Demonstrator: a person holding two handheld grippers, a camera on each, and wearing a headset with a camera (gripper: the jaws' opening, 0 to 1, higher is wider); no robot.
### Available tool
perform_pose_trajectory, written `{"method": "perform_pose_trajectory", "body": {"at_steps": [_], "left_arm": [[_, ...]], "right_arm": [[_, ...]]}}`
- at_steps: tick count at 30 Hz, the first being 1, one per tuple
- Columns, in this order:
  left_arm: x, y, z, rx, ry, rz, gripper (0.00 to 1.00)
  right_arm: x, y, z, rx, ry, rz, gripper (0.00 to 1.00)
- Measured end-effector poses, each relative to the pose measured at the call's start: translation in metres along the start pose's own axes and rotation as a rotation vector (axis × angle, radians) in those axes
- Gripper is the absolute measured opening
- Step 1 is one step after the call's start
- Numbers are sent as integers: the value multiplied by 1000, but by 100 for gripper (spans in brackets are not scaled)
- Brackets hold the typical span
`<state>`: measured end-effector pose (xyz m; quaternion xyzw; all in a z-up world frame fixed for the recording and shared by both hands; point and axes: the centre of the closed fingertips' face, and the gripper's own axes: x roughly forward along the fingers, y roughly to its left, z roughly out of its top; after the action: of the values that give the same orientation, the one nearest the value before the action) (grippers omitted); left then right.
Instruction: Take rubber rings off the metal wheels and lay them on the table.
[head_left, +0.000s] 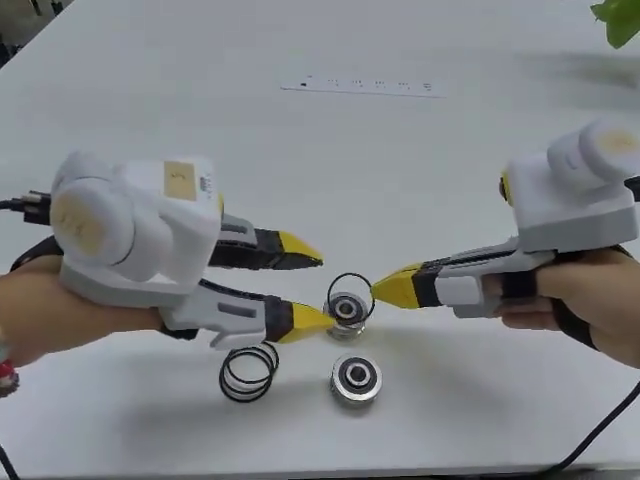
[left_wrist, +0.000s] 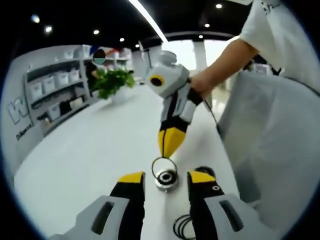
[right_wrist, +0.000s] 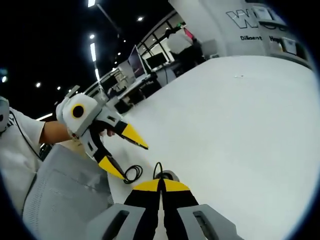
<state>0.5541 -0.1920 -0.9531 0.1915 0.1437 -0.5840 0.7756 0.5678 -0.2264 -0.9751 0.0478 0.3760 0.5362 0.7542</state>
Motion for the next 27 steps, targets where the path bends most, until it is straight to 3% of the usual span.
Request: {"method": "perform_pose_trajectory", "body": {"at_steps": [8,14,22,27], "left_arm": [[-24,2,2,41,11,36,41],[-43,-4,0,25,5,61,48],[-68,-14,-21,14,44,93,53],[-84,-17,-38,-34,68,135,57]], "right_arm": [[-5,10,10,-26,-18,1,0],[0,24,18,-52,-25,24,0],[20,44,20,-90,5,70,0],[33,53,18,-103,24,95,0]]}}
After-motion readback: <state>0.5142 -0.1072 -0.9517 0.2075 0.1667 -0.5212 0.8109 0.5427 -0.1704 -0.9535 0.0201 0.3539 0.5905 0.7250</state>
